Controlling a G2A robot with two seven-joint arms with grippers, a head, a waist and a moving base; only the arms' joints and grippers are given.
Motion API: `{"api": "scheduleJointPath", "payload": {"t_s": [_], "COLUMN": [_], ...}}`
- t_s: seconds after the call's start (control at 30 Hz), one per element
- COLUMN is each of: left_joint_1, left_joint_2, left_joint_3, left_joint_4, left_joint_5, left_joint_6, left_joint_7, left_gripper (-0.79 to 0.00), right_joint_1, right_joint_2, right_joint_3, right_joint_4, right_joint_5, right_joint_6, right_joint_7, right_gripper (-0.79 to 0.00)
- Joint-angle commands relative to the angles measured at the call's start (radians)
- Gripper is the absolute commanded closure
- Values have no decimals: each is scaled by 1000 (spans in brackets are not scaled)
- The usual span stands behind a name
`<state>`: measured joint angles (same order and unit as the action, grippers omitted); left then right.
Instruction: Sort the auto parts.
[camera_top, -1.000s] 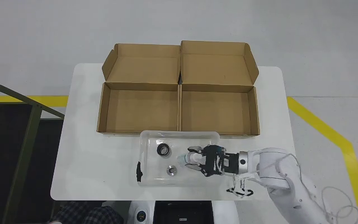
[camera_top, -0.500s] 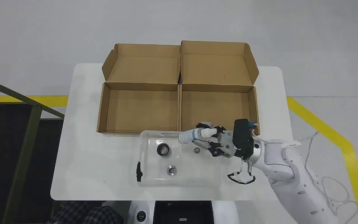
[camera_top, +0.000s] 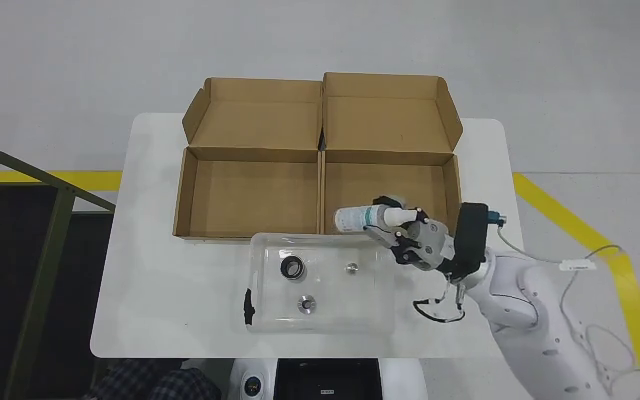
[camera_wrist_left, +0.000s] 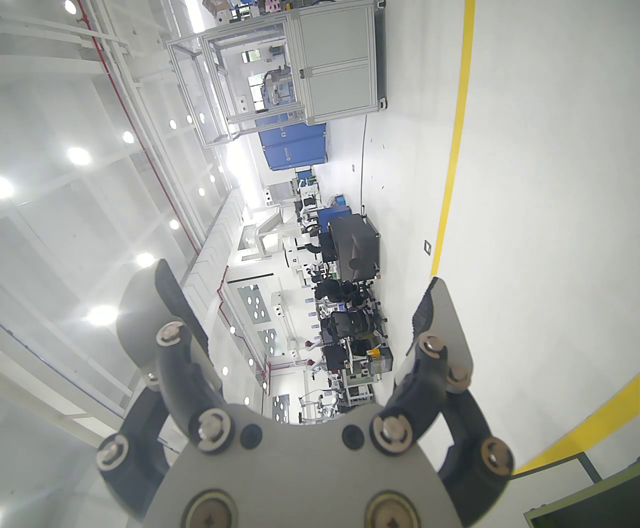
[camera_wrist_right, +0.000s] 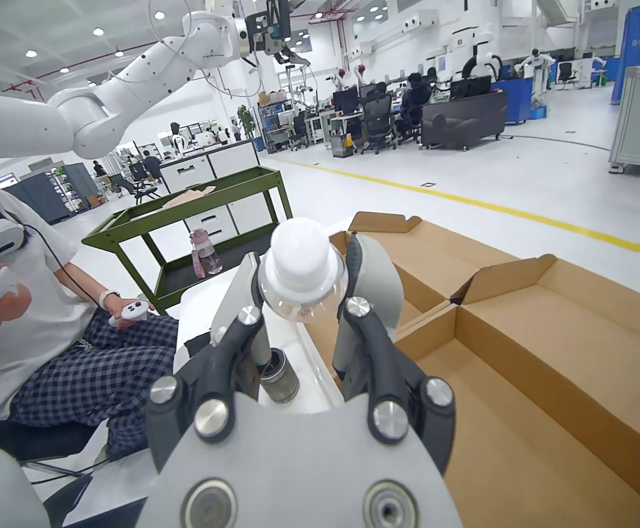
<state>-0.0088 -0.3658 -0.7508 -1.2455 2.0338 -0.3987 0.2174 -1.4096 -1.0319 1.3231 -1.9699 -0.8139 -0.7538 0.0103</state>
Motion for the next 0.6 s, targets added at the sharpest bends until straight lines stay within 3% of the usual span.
{"api": "scheduleJointPath", "payload": {"t_s": [0.0,0.13,0.57], "left_joint_1": [0,0,0], "left_joint_2": [0,0,0], "left_joint_3": [0,0,0], "left_joint_4": [0,0,0], "left_joint_5": [0,0,0], "left_joint_6": [0,0,0], "left_joint_7": [0,0,0], "left_gripper": [-785,-785,-785], "right_joint_1": [-8,2,27], "right_joint_2": [0,0,-7], "right_joint_3": [4,5,-32], "right_joint_4": [-4,-5,-37], "right_joint_5": [-2,-11,-224], "right_joint_6": [1,1,168], "right_joint_7": [-3,27,144], "right_gripper": [0,0,0]}}
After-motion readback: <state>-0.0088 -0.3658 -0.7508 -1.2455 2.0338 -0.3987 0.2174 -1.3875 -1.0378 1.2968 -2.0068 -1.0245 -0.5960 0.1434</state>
